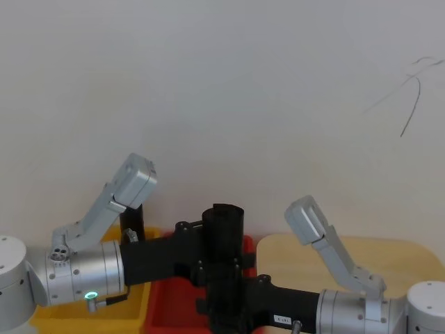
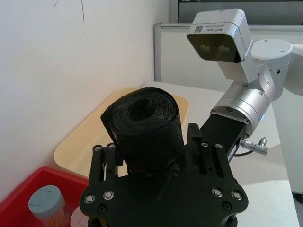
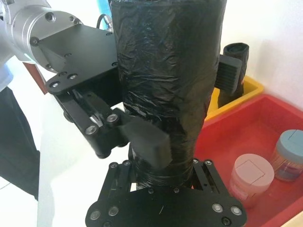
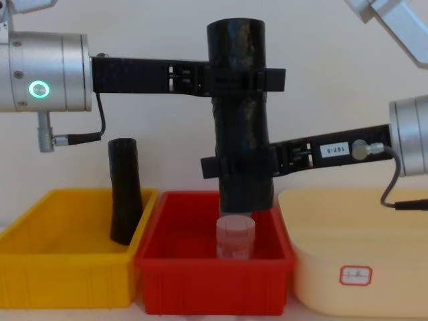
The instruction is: Pick up the garbage bag with the one hand and transfer it to the other hand.
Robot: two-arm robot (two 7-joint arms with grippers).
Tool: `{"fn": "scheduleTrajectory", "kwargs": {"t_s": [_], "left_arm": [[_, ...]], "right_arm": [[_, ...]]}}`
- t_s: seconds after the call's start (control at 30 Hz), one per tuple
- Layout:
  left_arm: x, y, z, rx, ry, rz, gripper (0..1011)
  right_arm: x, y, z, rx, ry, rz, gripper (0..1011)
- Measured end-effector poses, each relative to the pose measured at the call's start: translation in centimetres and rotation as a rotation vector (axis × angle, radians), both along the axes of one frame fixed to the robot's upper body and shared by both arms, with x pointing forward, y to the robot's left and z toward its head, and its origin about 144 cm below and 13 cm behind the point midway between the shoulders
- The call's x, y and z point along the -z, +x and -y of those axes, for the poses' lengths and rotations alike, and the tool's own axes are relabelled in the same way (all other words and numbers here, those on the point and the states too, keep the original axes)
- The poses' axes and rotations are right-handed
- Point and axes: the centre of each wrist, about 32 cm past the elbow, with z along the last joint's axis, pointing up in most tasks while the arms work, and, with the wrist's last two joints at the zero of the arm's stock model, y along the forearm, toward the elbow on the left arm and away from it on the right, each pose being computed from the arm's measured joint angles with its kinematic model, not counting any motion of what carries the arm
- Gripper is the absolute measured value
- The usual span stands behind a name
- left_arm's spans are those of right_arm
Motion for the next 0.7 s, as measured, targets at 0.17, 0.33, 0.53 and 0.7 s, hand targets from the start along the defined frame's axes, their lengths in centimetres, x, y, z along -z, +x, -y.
{"fn": "scheduleTrajectory", "kwargs": {"t_s": [0.17,0.33,0.53,0.7], "left_arm": [[0.0,0.0,0.0,0.0,0.0,0.0,870],[0.0,0.0,-0.01,0.0,0.0,0.0,1000],[0.04,-0.03,-0.26,0.001,-0.003,-0.004,1000],[0.01,-0.11,-0.54,-0.001,-0.008,-0.008,1000]], "right_arm": [[0.08,-0.12,0.08,0.004,0.011,0.004,506],[0.09,-0.32,0.25,0.018,0.023,0.011,506],[0.02,-0.62,0.6,0.042,0.034,0.023,506],[-0.08,-0.86,0.95,0.064,0.04,0.033,506]]}}
